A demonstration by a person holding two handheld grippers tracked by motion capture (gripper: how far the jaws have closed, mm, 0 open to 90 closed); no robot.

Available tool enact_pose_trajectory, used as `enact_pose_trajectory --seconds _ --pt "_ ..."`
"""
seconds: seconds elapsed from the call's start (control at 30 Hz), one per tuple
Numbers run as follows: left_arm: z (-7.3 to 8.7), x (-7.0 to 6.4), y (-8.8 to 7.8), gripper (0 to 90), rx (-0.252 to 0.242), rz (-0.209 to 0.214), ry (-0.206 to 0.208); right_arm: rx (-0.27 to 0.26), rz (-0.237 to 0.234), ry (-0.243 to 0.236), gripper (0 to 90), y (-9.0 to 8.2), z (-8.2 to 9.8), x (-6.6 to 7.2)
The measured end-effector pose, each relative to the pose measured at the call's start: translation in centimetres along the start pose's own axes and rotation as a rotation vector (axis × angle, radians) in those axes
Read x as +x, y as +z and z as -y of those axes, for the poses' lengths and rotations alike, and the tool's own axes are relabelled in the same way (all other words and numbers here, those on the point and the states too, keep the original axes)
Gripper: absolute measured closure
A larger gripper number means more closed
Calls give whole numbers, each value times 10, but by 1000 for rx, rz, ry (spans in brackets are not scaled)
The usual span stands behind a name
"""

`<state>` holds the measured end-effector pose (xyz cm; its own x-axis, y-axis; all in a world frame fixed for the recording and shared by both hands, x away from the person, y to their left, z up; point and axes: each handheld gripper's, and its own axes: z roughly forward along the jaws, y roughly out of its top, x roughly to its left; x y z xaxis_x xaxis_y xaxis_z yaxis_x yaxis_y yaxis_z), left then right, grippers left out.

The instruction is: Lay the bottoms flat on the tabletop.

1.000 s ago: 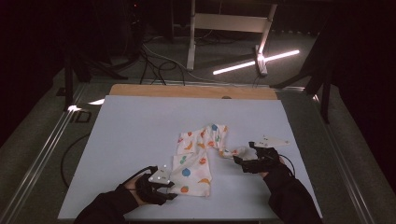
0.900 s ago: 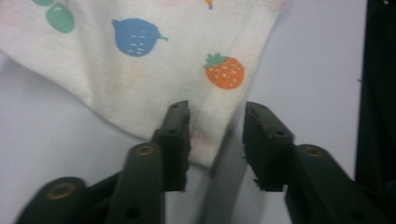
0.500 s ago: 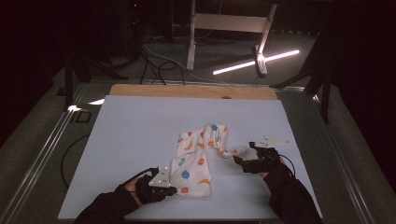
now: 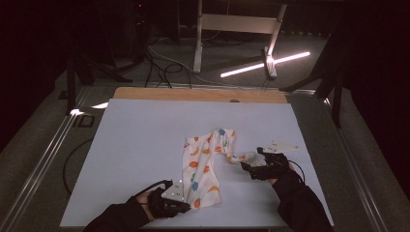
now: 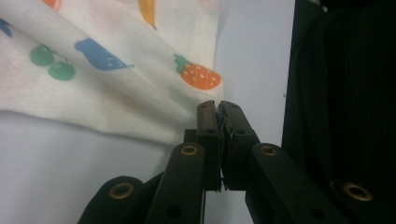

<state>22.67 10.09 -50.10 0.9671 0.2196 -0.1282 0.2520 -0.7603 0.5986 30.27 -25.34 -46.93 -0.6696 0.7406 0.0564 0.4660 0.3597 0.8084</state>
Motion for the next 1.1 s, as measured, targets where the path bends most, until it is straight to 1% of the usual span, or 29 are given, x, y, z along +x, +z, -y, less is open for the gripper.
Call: enact_pose_trajectory --seconds 0.07,0.1,0.17,0.23,0.27,0.33,0.37,0.43,0.47,0.5,0.53,0.6,0.7,0.73,0.8,0.87,0.9,0.97,1.0,1.03,1.07,1.1 --pt "2 1 3 868 24 34 -4 6 4 -7 123 0 0 0" --pt "3 1 3 856 26 44 2 6 4 -5 123 0 0 0" --pt "1 0 2 835 20 53 9 5 4 -4 123 0 0 0" --pt "-1 -1 -1 766 -3 55 14 5 6 -3 123 0 0 0" --pt "-3 -1 -3 721 -15 45 9 5 7 -1 123 0 0 0" --pt "-7 -3 -5 574 -39 4 20 3 6 -2 123 0 0 0" --pt "-9 -3 -7 542 -54 -5 19 3 9 -8 123 0 0 0" --pt "-16 -4 -8 542 -92 -14 18 5 7 -9 123 0 0 0" --pt "-16 -4 -8 541 -92 -14 18 5 7 -9 123 0 0 0" --pt "-25 -6 -7 541 -120 -21 25 7 7 -8 123 1 0 0" --pt "-31 -8 -6 541 -135 -23 32 10 5 -11 123 2 0 0" --pt "-43 -13 -1 541 -152 -22 57 10 6 -9 123 2 0 1" --pt "-60 -17 11 542 -163 -35 90 9 5 -9 123 1 0 0" --pt "-66 -18 16 542 -150 -53 114 9 6 -7 123 1 0 0" --pt "-74 -20 27 542 -137 -45 139 6 4 -2 123 1 0 0" --pt "-79 -19 38 542 -97 -68 181 8 4 2 123 1 1 0" --pt "-80 -19 43 543 -82 -72 185 8 1 1 124 0 1 0" --pt "-80 -18 52 569 -35 -113 217 7 3 2 124 0 2 -1" --pt "-79 -17 54 601 -20 -121 217 4 -4 4 124 0 2 -2" --pt "-77 -14 55 640 -13 -119 214 9 2 1 124 0 3 -2" --pt "-76 -11 55 678 -2 -131 207 8 3 5 123 -1 3 -2" --pt "-75 -10 56 712 13 -145 210 6 5 5 124 -1 3 -2"
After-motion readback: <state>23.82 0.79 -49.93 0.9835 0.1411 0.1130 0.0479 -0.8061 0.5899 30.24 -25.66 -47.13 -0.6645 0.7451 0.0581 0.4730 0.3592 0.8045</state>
